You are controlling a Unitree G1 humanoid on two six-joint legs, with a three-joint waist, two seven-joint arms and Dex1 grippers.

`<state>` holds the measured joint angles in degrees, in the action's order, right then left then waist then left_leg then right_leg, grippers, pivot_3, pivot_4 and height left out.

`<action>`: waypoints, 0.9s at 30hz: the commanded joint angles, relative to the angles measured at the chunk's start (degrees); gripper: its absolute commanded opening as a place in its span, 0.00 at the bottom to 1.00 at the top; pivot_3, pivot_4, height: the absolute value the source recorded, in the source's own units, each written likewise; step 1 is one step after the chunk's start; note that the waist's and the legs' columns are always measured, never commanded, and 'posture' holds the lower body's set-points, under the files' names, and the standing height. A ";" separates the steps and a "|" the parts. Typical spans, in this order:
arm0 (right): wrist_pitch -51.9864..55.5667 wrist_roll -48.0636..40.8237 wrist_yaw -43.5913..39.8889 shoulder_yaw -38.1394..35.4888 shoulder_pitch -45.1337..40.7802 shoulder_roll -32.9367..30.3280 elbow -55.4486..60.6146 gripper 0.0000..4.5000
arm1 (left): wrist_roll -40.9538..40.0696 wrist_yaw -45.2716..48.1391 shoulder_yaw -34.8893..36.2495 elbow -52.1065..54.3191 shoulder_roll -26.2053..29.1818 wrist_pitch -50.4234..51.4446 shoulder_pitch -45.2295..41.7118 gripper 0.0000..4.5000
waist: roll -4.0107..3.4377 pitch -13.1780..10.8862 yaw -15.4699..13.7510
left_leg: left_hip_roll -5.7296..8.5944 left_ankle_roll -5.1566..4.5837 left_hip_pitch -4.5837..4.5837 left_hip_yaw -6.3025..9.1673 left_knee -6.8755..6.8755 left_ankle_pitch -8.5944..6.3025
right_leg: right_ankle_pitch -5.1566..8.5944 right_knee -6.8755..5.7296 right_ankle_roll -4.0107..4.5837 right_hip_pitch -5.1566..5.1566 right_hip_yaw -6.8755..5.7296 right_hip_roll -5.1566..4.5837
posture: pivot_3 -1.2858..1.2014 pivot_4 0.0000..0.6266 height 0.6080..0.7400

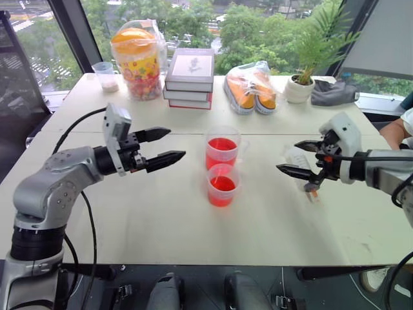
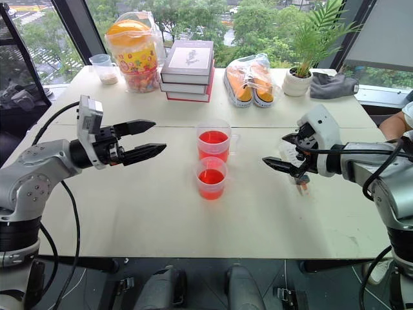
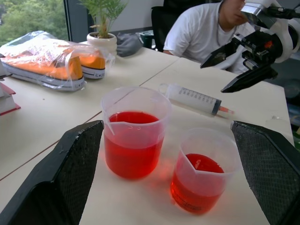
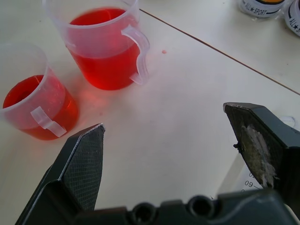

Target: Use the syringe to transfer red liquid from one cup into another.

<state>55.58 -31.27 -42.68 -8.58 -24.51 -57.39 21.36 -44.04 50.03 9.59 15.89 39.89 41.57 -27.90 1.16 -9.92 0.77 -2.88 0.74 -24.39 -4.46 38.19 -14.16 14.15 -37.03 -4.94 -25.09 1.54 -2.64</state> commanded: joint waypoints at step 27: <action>13.03 13.35 6.62 15.66 -30.05 5.79 -38.03 0.99 | 2.80 -1.77 -1.76 1.49 -3.67 -4.24 -0.14 1.00 | 0.00 0.00 0.45 | 0.00 0.00 0.01 -0.06 0.03 0.01 | 0.01 -0.01 0.05 -0.03 0.06 0.01 | 0.52 0.24 1.00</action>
<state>67.85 -21.28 -37.54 5.16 -51.25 -52.37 -9.61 -41.65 48.39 7.44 16.02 36.22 38.99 -27.57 1.16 -9.92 1.21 -2.87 0.74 -24.38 -4.55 38.21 -14.15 14.16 -37.04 -4.89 -25.14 1.62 -2.63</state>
